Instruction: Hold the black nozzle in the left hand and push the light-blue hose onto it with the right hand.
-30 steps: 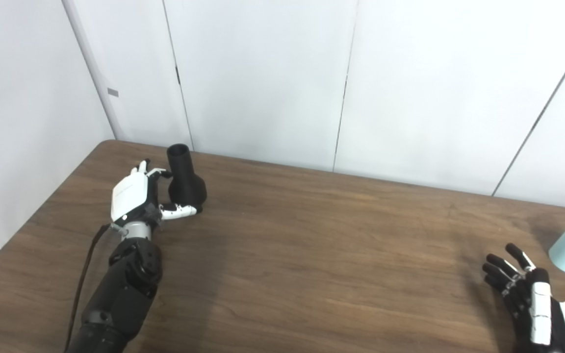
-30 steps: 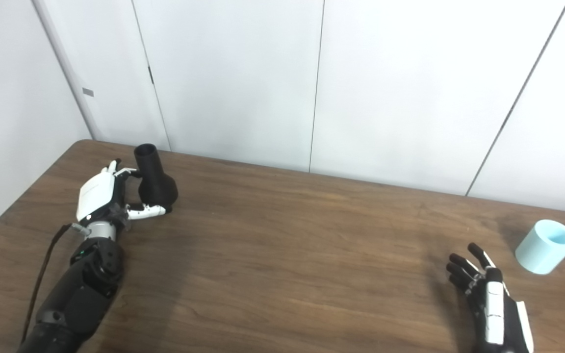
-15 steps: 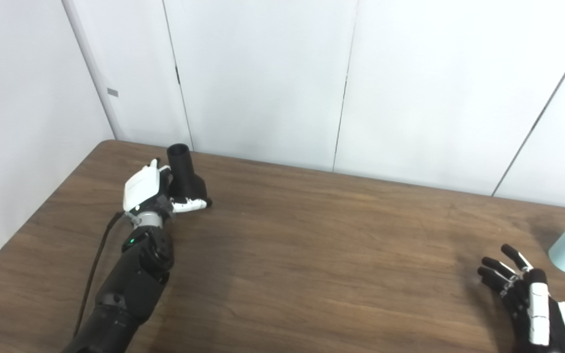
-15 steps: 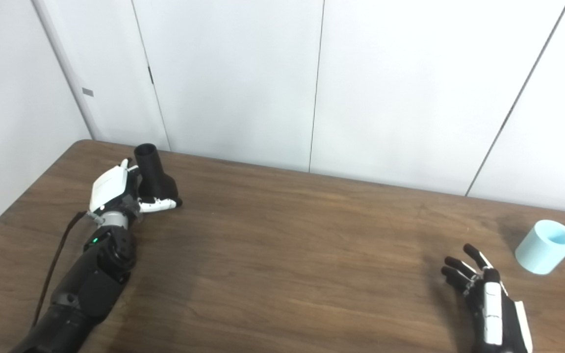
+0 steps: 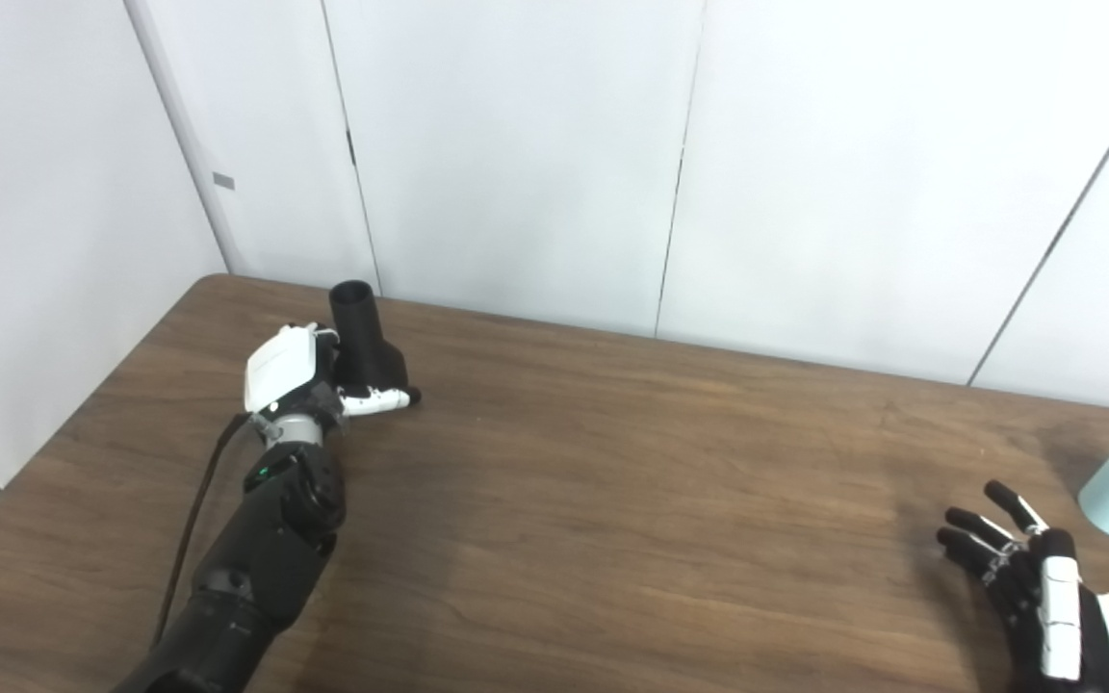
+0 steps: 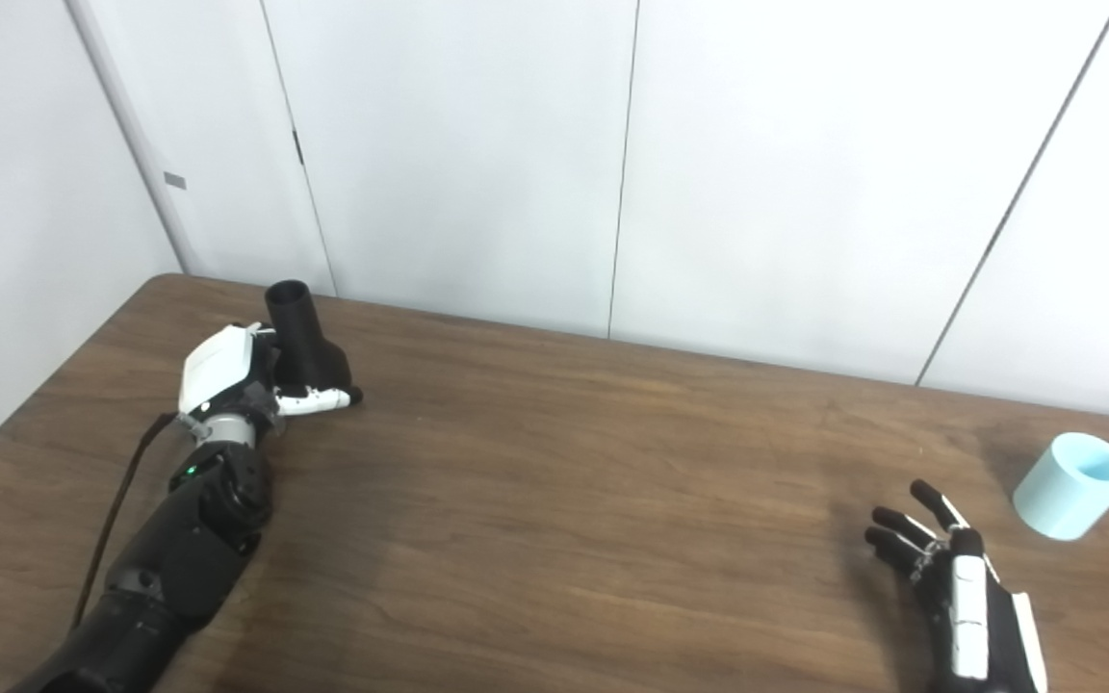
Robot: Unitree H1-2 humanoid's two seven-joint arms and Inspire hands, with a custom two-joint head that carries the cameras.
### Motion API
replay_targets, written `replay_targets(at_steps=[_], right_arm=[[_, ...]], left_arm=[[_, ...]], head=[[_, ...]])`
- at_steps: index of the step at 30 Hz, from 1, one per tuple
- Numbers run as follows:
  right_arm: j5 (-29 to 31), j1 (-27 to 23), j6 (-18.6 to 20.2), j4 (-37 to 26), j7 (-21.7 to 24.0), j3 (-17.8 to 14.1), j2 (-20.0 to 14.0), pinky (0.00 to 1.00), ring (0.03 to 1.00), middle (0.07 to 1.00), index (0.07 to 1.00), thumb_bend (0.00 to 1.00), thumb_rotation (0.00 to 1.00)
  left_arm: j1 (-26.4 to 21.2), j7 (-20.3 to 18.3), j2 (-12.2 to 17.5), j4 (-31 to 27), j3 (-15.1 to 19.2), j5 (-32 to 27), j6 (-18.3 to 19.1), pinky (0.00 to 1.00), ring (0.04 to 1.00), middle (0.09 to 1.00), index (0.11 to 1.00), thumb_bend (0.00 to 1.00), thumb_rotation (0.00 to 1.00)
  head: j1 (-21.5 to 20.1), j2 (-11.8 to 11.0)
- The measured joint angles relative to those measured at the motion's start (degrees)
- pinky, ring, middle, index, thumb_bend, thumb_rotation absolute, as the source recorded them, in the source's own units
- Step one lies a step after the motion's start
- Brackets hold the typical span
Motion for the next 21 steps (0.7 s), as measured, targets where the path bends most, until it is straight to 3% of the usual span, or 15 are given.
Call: replay_targets(at_steps=[8, 9, 11, 21], right_arm=[[0.29, 0.17, 0.22, -0.19, 0.02, -0.05, 0.00, 0.75, 0.698, 0.715, 0.836, 0.42, 1.00], [0.36, 0.18, 0.22, -0.20, 0.03, -0.07, 0.00, 0.76, 0.698, 0.713, 0.835, 0.42, 1.00], [0.41, 0.19, 0.22, -0.20, 0.03, -0.08, 0.00, 0.75, 0.698, 0.712, 0.835, 0.42, 1.00], [0.51, 0.18, 0.33, -0.21, 0.03, -0.06, 0.00, 0.75, 0.700, 0.719, 0.835, 0.44, 1.00]], left_arm=[[0.00, 1.10, 0.42, 0.40, -1.34, 1.85, 0.80, 1.00, 0.967, 0.821, 0.546, 0.91, 0.10], [0.00, 1.18, 0.45, 0.41, -1.38, 1.87, 0.81, 1.00, 0.966, 0.817, 0.518, 0.72, 0.08], [0.00, 1.25, 0.49, 0.46, -1.47, 1.88, 0.79, 1.00, 0.956, 0.799, 0.492, 0.57, 0.06], [0.02, 1.51, 0.59, 0.79, -1.92, 1.95, 0.58, 1.00, 0.912, 0.747, 0.481, 0.52, 0.05]], head=[[-0.17, 0.35], [-0.18, 0.35], [-0.18, 0.35], [-0.26, 0.26]])
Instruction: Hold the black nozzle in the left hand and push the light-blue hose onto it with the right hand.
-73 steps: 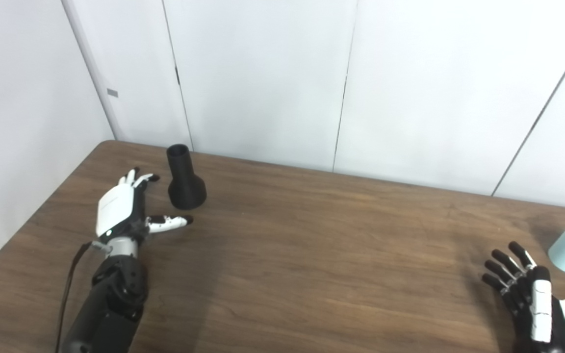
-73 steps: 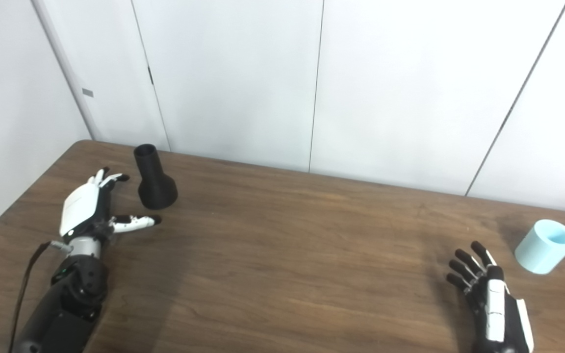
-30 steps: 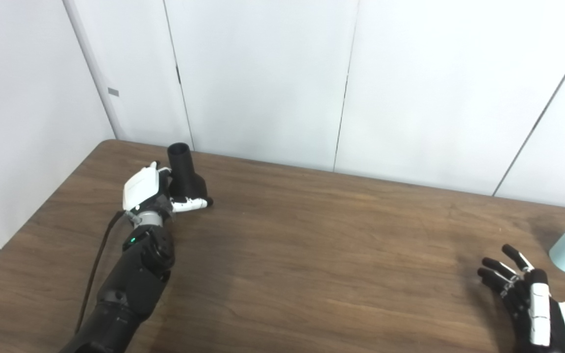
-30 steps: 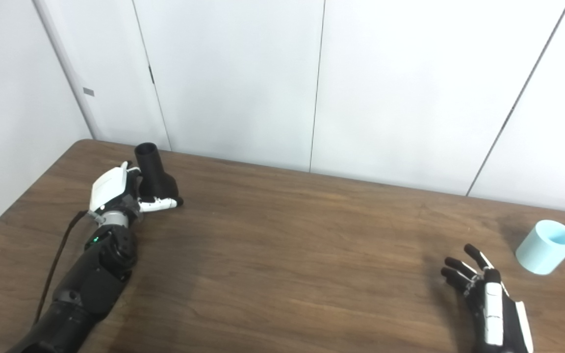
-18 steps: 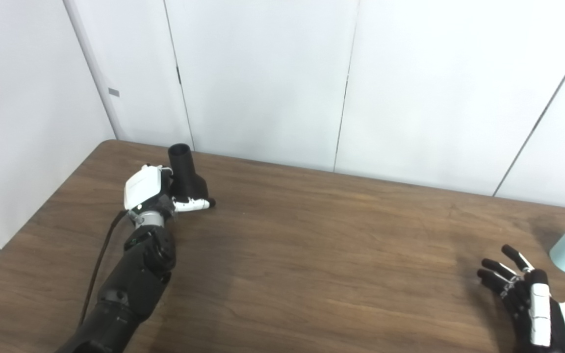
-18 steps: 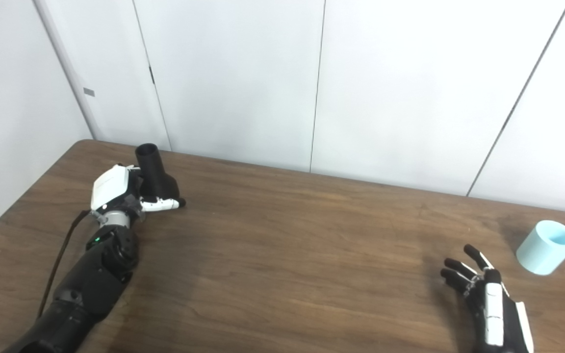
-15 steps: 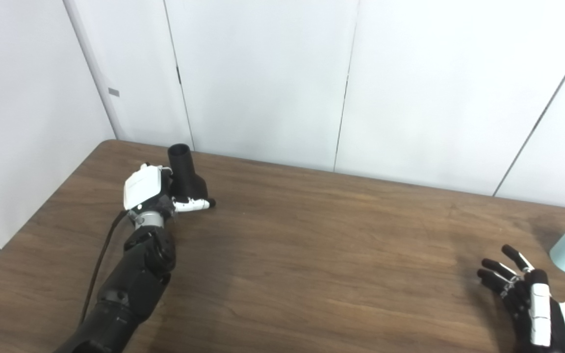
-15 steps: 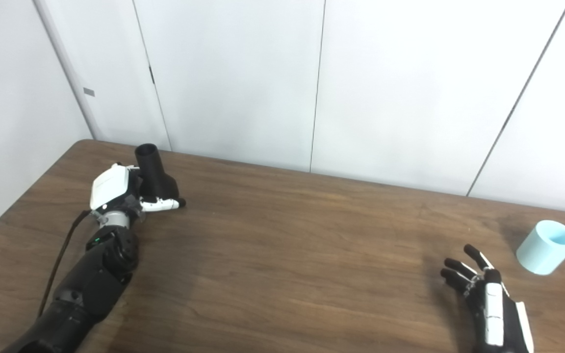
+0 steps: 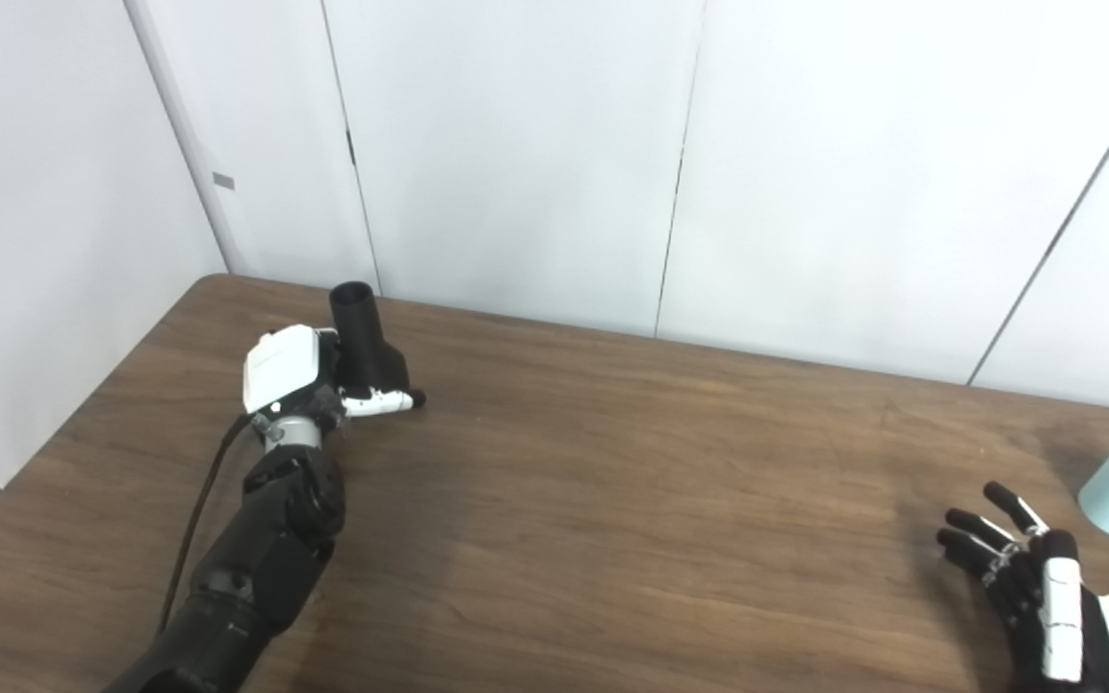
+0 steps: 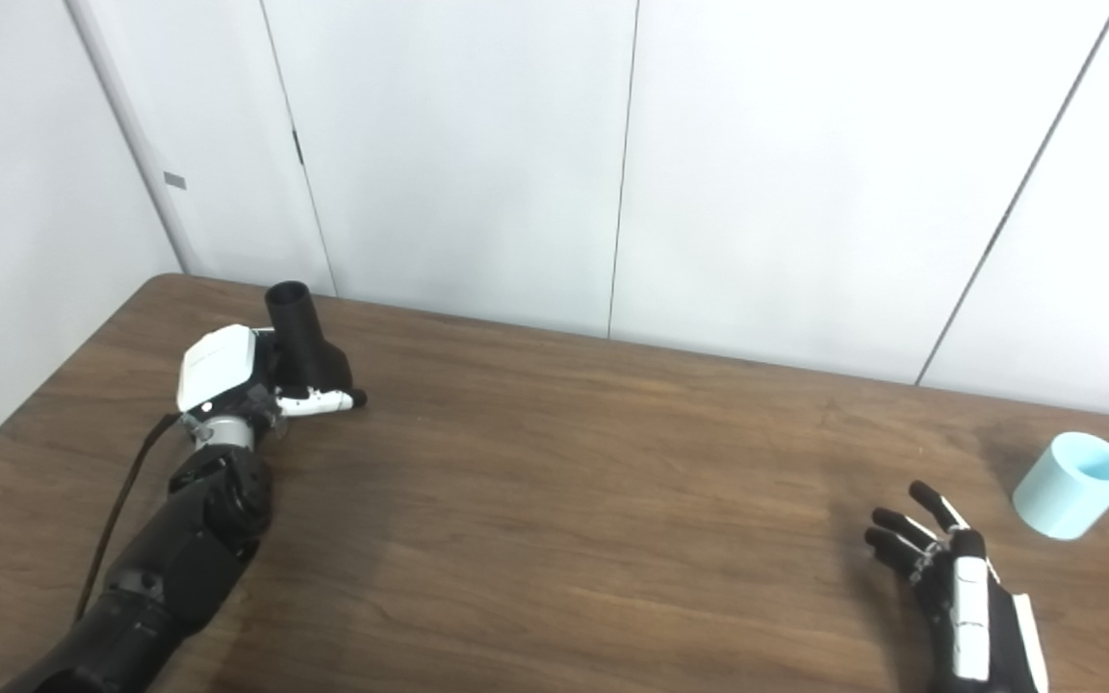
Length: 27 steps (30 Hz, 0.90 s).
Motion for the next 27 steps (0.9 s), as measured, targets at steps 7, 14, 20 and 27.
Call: replay_targets(at_steps=[7, 14, 20, 27], right_arm=[[-0.05, 0.00, -0.11, 0.00, 0.02, 0.05, 0.00, 0.76, 0.702, 0.715, 0.838, 0.44, 1.00], [-0.46, 0.01, -0.44, 0.02, -0.01, 0.23, -0.08, 0.74, 0.699, 0.714, 0.848, 0.42, 1.00], [-2.01, -0.01, -0.43, 0.04, -0.10, 0.56, -0.16, 0.72, 0.693, 0.711, 0.829, 0.42, 1.00], [-2.59, 0.05, 0.18, -0.12, -0.12, 0.92, -0.16, 0.72, 0.683, 0.713, 0.842, 0.41, 1.00]], left_arm=[[0.54, -0.05, 0.11, -0.73, -0.12, 0.00, -0.52, 1.00, 0.887, 0.748, 0.481, 0.52, 0.05], [2.95, 1.44, -0.19, -3.48, -0.63, 0.10, -2.01, 1.00, 0.874, 0.743, 0.482, 0.52, 0.05], [6.06, 1.48, -2.41, -8.59, -2.25, 1.12, -3.61, 1.00, 0.878, 0.770, 0.483, 0.52, 0.05], [8.61, 1.95, -4.62, -11.90, -3.56, 2.22, -6.98, 1.00, 0.873, 0.774, 0.482, 0.52, 0.05]], head=[[0.09, 0.00], [-0.70, 0.53], [-1.67, 0.62], [-3.08, 1.23]])
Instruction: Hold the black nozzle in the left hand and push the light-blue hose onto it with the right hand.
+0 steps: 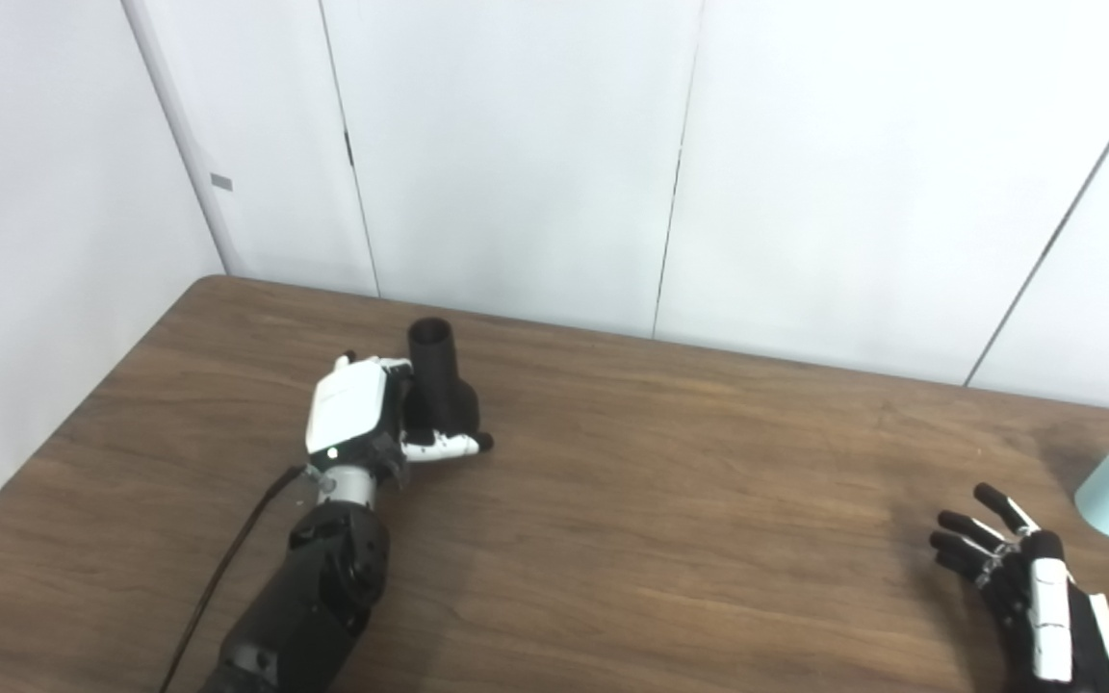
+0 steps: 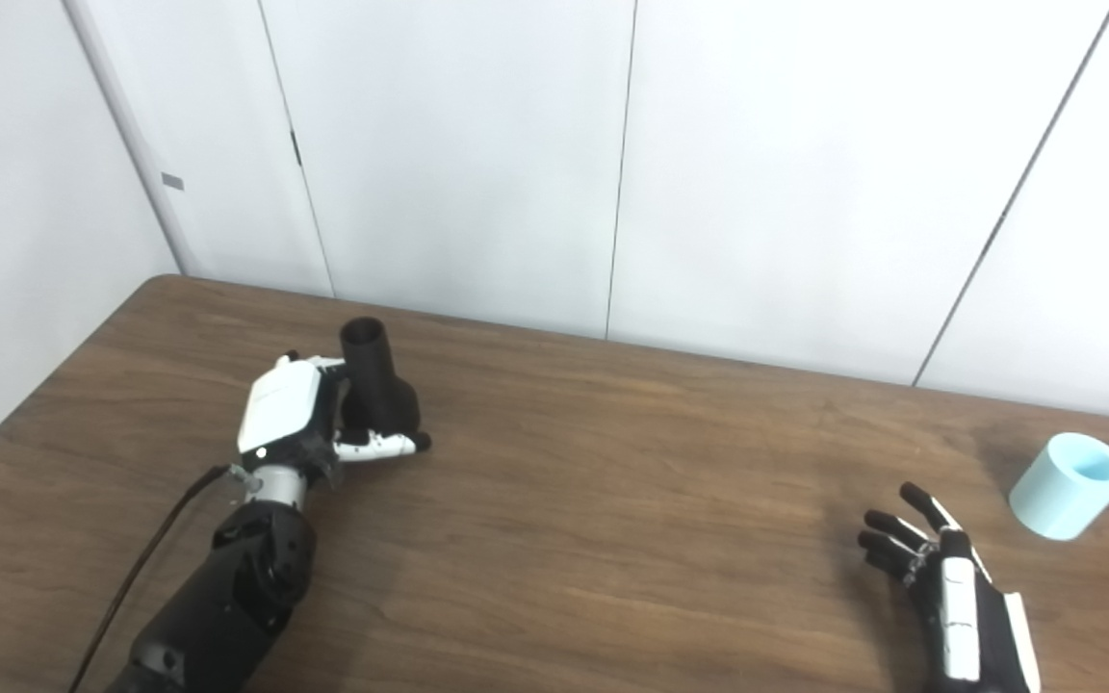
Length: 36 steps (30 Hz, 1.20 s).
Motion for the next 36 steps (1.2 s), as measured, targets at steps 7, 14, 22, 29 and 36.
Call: replay_targets(at_steps=[7, 14, 22, 29, 36], right_arm=[[-1.15, 0.32, 0.20, -0.49, -0.21, 0.46, 0.05, 0.71, 0.690, 0.711, 0.846, 0.45, 1.00], [-0.55, 0.91, 0.45, -1.11, -0.20, 0.68, 0.37, 0.71, 0.699, 0.710, 0.846, 0.47, 1.00], [-1.99, 2.52, 1.17, -3.46, -1.52, 1.98, 1.75, 0.73, 0.691, 0.694, 0.826, 0.46, 1.00], [-2.12, 3.01, 1.28, -4.13, -2.44, 2.48, 2.63, 0.73, 0.680, 0.689, 0.836, 0.45, 1.00], [-2.09, 3.84, 1.55, -5.45, -2.69, 3.12, 3.15, 0.68, 0.683, 0.706, 0.842, 0.47, 0.99]], left_arm=[[3.09, -1.57, -1.52, -5.52, -1.54, 1.94, -0.10, 1.00, 0.876, 0.771, 0.482, 0.52, 0.05], [6.96, -5.52, -4.09, -12.73, -3.97, 3.91, 0.08, 1.00, 0.867, 0.776, 0.483, 0.52, 0.05], [9.76, -9.97, -4.54, -19.35, -5.75, 7.94, 0.26, 1.00, 0.858, 0.762, 0.484, 0.52, 0.05], [12.44, -12.14, -6.03, -21.75, -7.41, 9.07, -0.25, 1.00, 0.862, 0.772, 0.484, 0.52, 0.05], [13.16, -12.40, -6.77, -22.05, -9.23, 10.64, -2.46, 1.00, 0.852, 0.764, 0.484, 0.52, 0.05]], head=[[-2.02, 1.23], [-3.16, 2.19], [-7.55, 3.08], [-9.76, 3.34], [-11.86, 3.95]])
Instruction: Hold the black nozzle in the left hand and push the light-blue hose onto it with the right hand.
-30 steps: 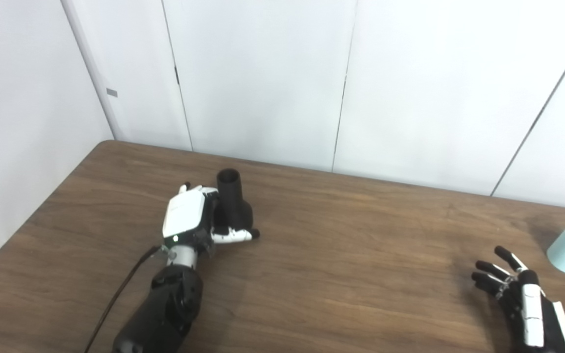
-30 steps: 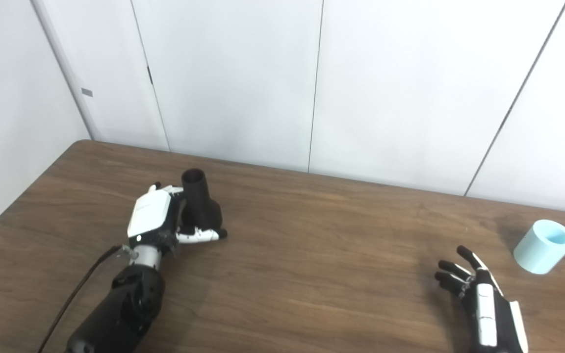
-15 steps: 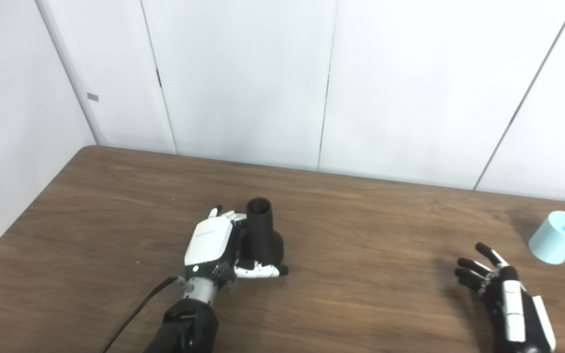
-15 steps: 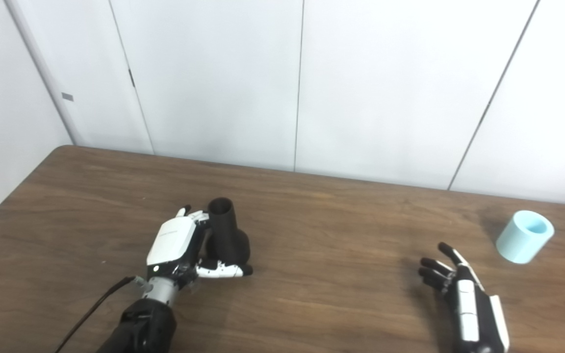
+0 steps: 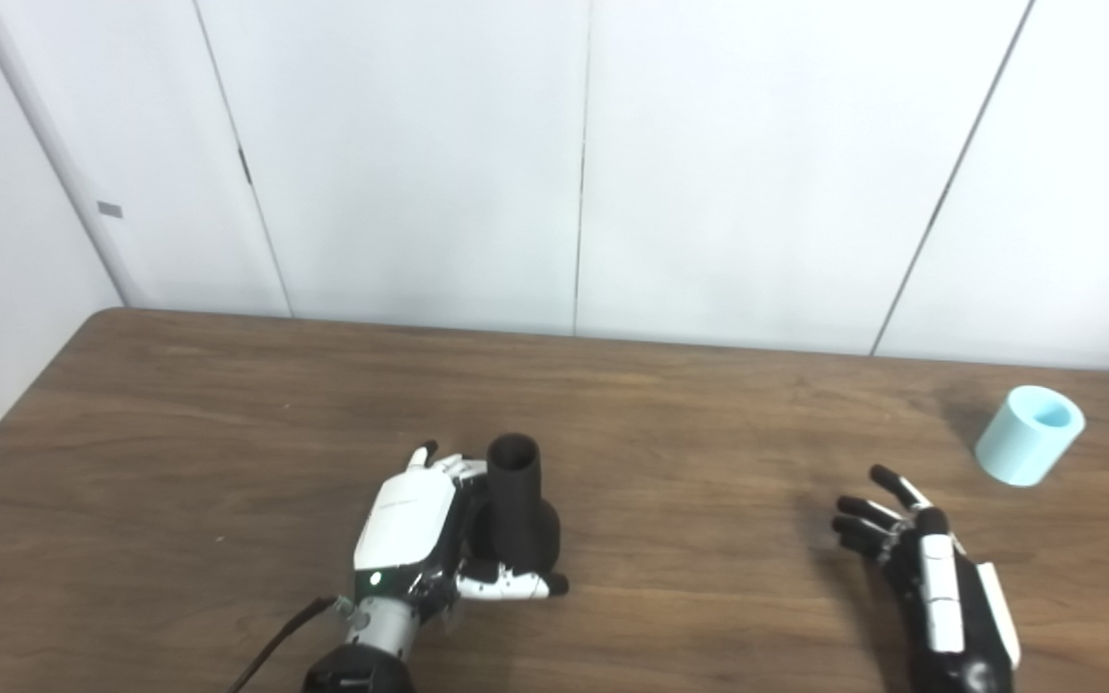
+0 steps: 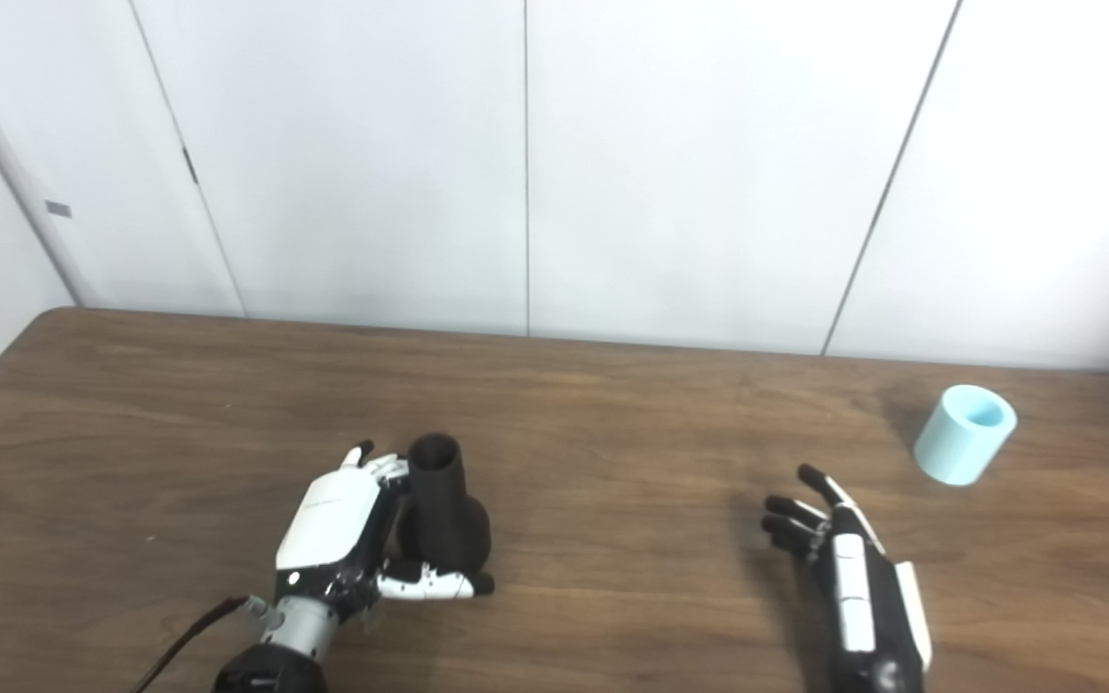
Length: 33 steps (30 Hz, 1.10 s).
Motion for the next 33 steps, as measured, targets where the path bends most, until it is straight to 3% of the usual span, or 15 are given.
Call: replay_targets(at_steps=[5, 10, 14, 17, 19, 22, 26, 33], right_arm=[[-0.02, 0.77, 3.61, -3.65, -0.08, 0.17, 0.16, 0.67, 0.692, 0.709, 0.838, 0.45, 0.96], [-0.06, 3.17, 9.55, -9.57, -0.10, 0.35, 0.32, 0.69, 0.705, 0.712, 0.826, 0.44, 0.82], [-0.09, 4.63, 13.71, -15.01, -0.30, -0.75, 0.12, 0.68, 0.729, 0.745, 0.813, 0.45, 0.62], [-0.08, 4.32, 13.52, -15.90, -0.49, -2.66, -0.48, 0.72, 0.746, 0.764, 0.838, 0.39, 0.46], [0.42, 4.07, 13.39, -15.08, -0.44, -4.34, -1.49, 0.75, 0.769, 0.782, 0.856, 0.39, 0.37], [1.03, 3.50, 13.56, -14.54, -0.81, -7.34, -2.92, 0.70, 0.745, 0.771, 0.852, 0.47, 0.38], [1.88, 3.34, 13.59, -15.46, -0.86, -9.09, -4.01, 0.69, 0.743, 0.750, 0.836, 0.60, 0.34], [-1.36, 2.88, 14.14, -17.86, -2.33, -11.17, -4.80, 0.65, 0.727, 0.724, 0.798, 0.65, 0.27]], left_arm=[[0.15, 0.13, -0.67, 0.16, -1.28, 0.75, -1.61, 1.00, 0.848, 0.762, 0.483, 0.52, 0.05], [0.14, 0.26, -2.22, 0.51, -2.24, 1.95, -2.13, 1.00, 0.852, 0.766, 0.484, 0.52, 0.05], [0.14, -0.04, -3.71, 0.75, -3.75, 2.58, -2.41, 1.00, 0.856, 0.767, 0.484, 0.52, 0.05], [0.16, -0.76, -4.54, 0.76, -4.39, 2.76, -2.41, 1.00, 0.858, 0.768, 0.484, 0.52, 0.05], [0.16, -0.86, -4.85, 0.76, -4.57, 2.93, -2.41, 1.00, 0.858, 0.768, 0.484, 0.52, 0.05], [0.16, -0.88, -4.88, 0.76, -4.80, 3.52, -2.46, 1.00, 0.857, 0.768, 0.484, 0.52, 0.05], [0.18, -1.02, -4.90, 0.76, -5.32, 3.91, -3.15, 1.00, 0.855, 0.768, 0.484, 0.52, 0.05], [0.28, -1.23, -5.13, 1.11, -5.56, 3.93, -4.36, 1.00, 0.857, 0.770, 0.484, 0.52, 0.05]], head=[[-2.29, 0.70], [-3.96, 1.32], [-3.96, 1.93], [-4.05, 2.37], [-3.96, 2.55], [-3.87, 2.81], [-4.57, 3.34], [-6.33, 3.96]])
